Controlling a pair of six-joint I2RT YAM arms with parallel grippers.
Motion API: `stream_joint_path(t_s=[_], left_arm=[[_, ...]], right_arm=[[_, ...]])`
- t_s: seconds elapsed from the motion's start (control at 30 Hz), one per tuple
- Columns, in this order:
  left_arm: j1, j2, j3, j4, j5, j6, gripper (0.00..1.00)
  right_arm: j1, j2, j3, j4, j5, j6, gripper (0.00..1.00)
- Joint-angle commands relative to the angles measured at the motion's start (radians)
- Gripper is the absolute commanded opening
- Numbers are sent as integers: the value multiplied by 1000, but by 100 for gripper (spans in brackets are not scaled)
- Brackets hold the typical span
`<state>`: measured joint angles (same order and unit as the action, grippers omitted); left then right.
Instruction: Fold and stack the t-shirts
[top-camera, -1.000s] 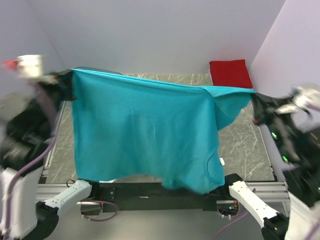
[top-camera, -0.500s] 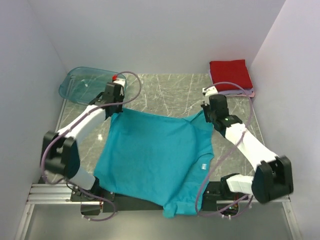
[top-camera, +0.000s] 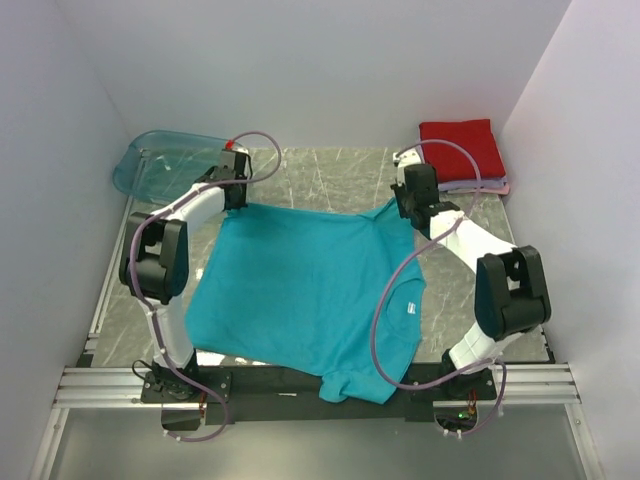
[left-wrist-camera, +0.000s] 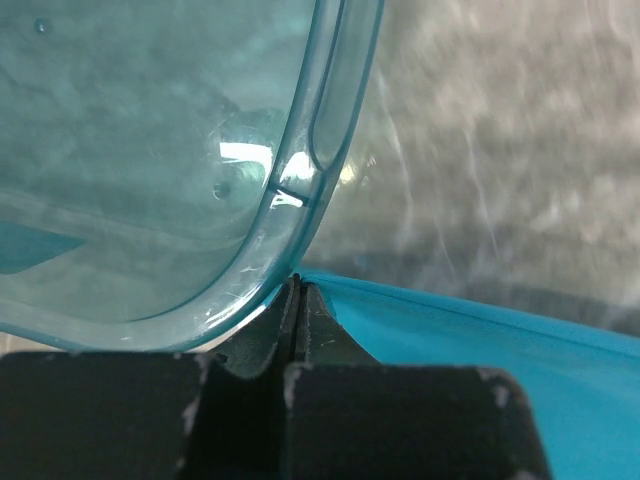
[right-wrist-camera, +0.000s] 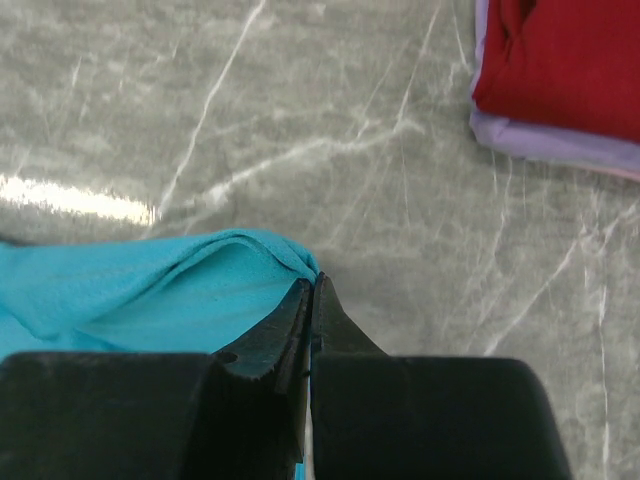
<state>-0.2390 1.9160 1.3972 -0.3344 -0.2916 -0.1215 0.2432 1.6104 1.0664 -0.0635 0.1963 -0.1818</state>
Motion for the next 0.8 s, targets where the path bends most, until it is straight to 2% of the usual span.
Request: stream_joint_path(t_s=[0.0,0.27,0.37,0.53,0.77], left_arm=[[35,34,88,58,-46,-15,1],[38,37,125,81,-20,17,1],[37,2,114,51,14,14,1],[37,-86,76,5,43,-9,1],[35,-155,25,-72,6,-32,1]], right_arm=[[-12,29,75,60,25,-8,0],[-16,77,161,13,23,-19,0],[-15,65,200,-80,66,14,0],[-13,2,179,-162,60,71,0],[2,-63,142,-333,93,166,0]])
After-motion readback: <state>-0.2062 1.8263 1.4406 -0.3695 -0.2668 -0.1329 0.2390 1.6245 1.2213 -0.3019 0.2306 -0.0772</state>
